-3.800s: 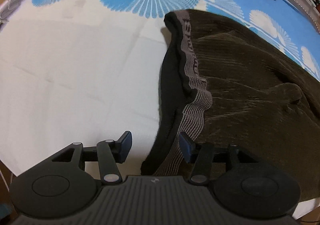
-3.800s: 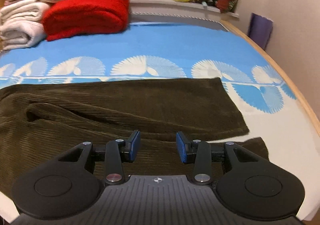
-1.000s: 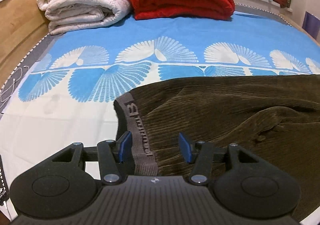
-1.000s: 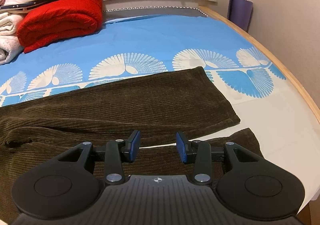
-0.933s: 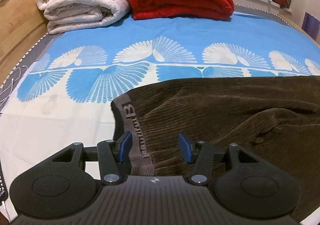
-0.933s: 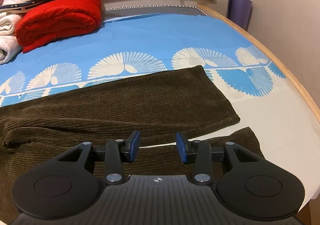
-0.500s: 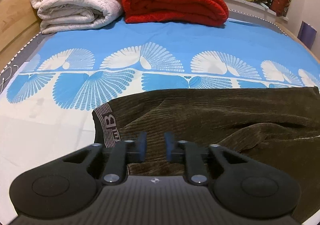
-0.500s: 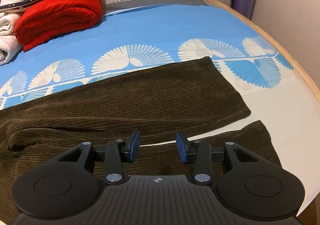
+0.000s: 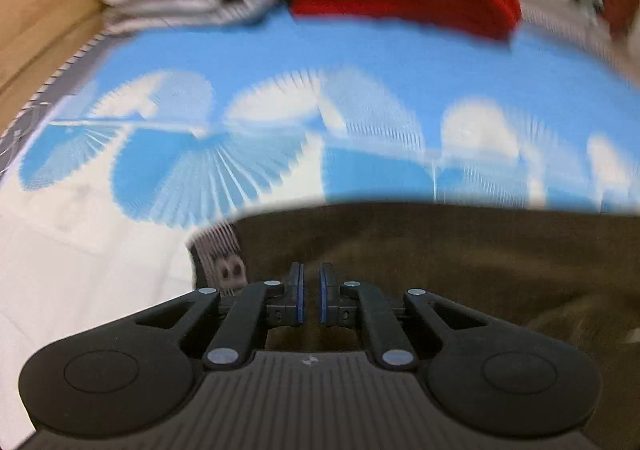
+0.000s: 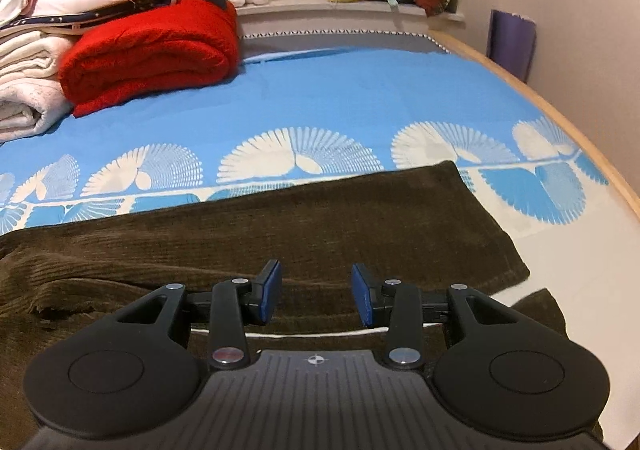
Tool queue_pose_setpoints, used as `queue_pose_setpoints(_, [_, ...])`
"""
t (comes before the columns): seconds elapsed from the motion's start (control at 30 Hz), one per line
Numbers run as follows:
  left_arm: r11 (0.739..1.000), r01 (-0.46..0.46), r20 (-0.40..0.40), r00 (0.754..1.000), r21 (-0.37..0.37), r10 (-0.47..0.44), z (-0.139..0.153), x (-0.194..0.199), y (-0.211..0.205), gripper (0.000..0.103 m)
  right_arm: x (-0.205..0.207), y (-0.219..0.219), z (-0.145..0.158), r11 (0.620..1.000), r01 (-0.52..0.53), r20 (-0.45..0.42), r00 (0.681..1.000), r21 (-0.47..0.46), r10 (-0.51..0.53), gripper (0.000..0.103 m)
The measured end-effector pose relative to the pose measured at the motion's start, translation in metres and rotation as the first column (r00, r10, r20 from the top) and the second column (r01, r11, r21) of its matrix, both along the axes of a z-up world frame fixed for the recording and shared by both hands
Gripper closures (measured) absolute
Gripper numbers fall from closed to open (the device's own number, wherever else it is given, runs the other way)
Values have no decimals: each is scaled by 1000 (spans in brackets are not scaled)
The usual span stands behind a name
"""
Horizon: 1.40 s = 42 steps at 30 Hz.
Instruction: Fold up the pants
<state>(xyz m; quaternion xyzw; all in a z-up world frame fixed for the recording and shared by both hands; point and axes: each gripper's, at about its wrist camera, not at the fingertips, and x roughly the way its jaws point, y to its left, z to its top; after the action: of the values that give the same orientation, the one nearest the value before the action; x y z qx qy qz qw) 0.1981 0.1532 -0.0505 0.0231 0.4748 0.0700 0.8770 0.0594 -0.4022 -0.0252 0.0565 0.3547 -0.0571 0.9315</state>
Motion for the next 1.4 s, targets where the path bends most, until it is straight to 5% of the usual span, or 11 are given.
queue_pose_setpoints(0.1, [998,49,55,997,37,-51,-2,17,-8,94,1,0,4,1000,9,35,999,-5,-8,63])
queue_pose_setpoints(0.17, [998,53,77,995,32,-56,-3,27,-9,83,2,1,8,1000,-5,62,998,-7,5,63])
queue_pose_setpoints(0.23, [998,50,72,996,24,-52,-9,40,-10,61,5,3,10,1000,-15,82,997,-20,16,63])
queue_pose_setpoints(0.43, [991,69,17,997,111,-72,-38,71,-17,46,21,11,3,998,-17,65,998,-63,21,63])
queue_pose_setpoints(0.7, [986,117,-20,993,121,-115,-61,87,-18,37,35,21,-8,996,-35,31,999,-84,38,63])
queue_pose_setpoints(1.2, [984,141,-32,990,106,-139,-69,97,-17,37,43,28,-16,994,-44,1,999,-99,44,63])
queue_pose_setpoints(1.27, [983,156,-30,988,99,-154,-69,98,-17,40,43,28,-16,994,-45,-2,999,-103,45,63])
queue_pose_setpoints(1.3, [981,172,-30,985,91,-170,-70,97,-17,52,42,28,-16,993,-45,-4,999,-105,45,63])
queue_pose_setpoints(1.33, [978,192,-35,981,79,-190,-70,97,-17,80,42,28,-17,993,-45,-5,999,-108,45,63])
queue_pose_setpoints(1.4, [974,208,-45,978,91,-205,-69,95,-18,95,40,27,-17,993,-43,-8,999,-113,43,63])
